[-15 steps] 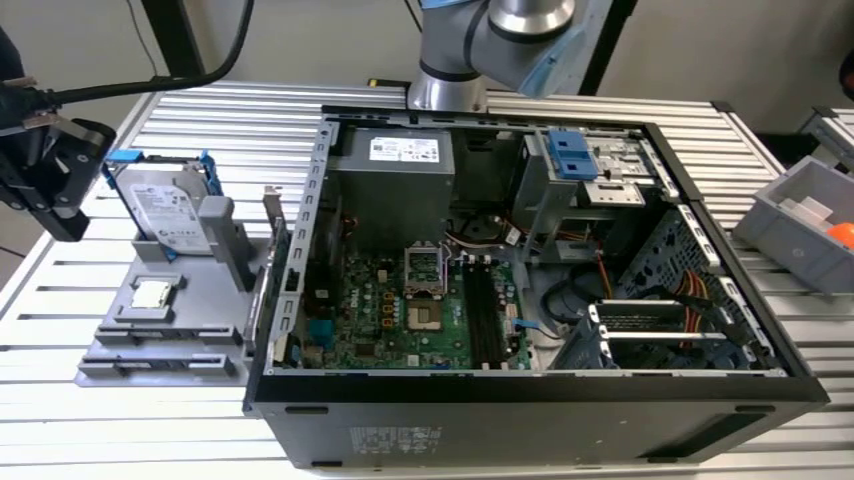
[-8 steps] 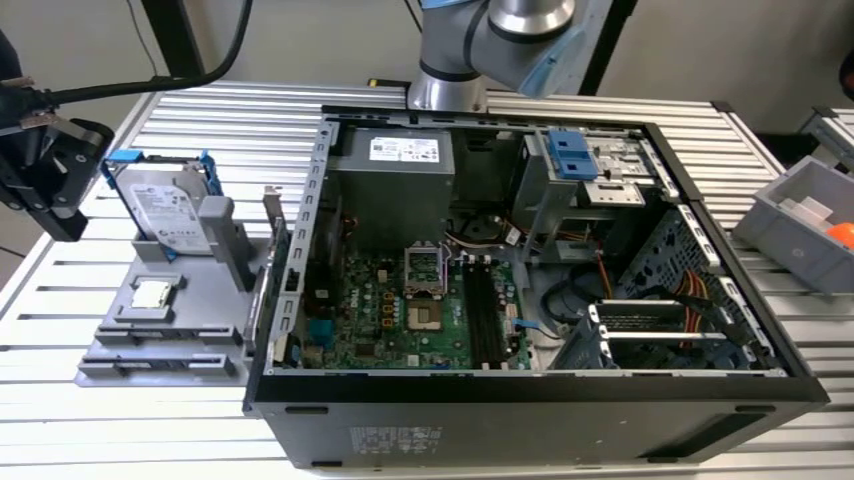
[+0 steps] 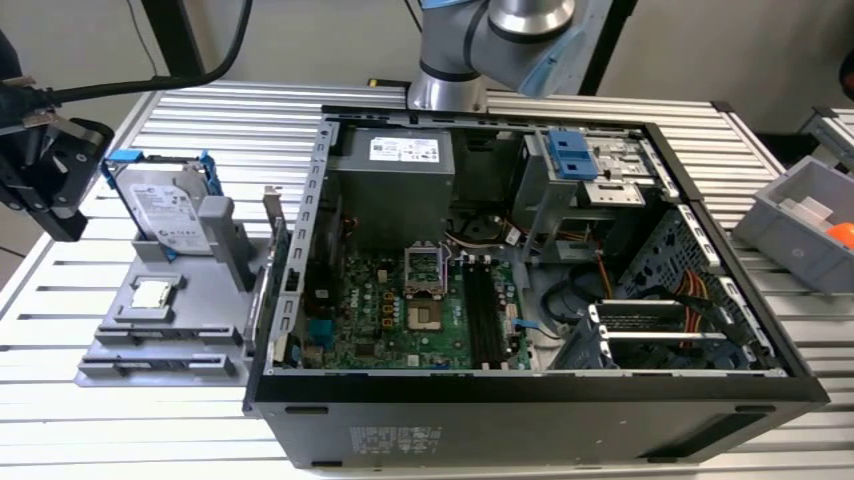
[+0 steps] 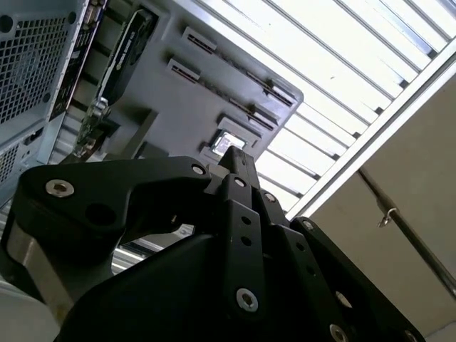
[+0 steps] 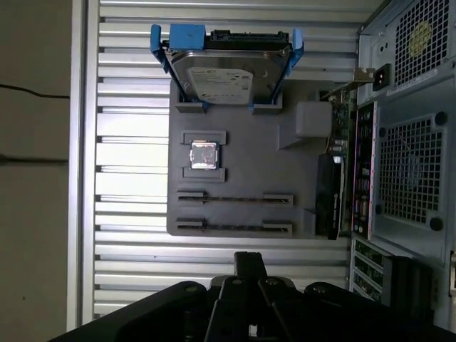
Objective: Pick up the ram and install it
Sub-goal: 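Pick up the ram and move it above insertion slot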
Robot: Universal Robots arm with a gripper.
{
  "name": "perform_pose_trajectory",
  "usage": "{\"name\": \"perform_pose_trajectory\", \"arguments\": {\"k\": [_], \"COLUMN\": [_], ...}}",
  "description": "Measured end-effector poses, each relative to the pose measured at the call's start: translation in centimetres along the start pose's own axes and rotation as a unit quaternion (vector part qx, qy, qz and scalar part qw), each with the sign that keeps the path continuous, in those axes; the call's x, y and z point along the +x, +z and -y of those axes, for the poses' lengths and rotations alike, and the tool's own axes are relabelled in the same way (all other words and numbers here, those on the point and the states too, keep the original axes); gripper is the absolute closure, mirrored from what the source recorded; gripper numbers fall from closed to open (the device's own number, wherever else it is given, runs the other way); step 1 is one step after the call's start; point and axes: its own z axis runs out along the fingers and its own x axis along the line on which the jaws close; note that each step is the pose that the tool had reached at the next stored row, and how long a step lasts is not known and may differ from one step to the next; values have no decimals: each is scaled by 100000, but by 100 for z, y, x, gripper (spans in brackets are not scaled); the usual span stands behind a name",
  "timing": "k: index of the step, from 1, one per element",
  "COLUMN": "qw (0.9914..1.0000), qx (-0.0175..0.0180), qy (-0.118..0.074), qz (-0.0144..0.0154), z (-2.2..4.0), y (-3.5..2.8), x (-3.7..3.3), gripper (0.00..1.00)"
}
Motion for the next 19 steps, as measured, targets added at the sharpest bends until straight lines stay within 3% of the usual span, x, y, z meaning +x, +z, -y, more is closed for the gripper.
{"name": "perform_pose_trajectory", "arguments": {"k": [7, 10, 19], "qw": [99998, 99977, 99770], "qx": [-5, 41, 123], "qy": [-645, -2143, -6770], "qz": [-28, -102, -307], "z": [0, 0, 0], "y": [0, 0, 1], "x": [1, 4, 9], "gripper": [100, 100, 100]}}
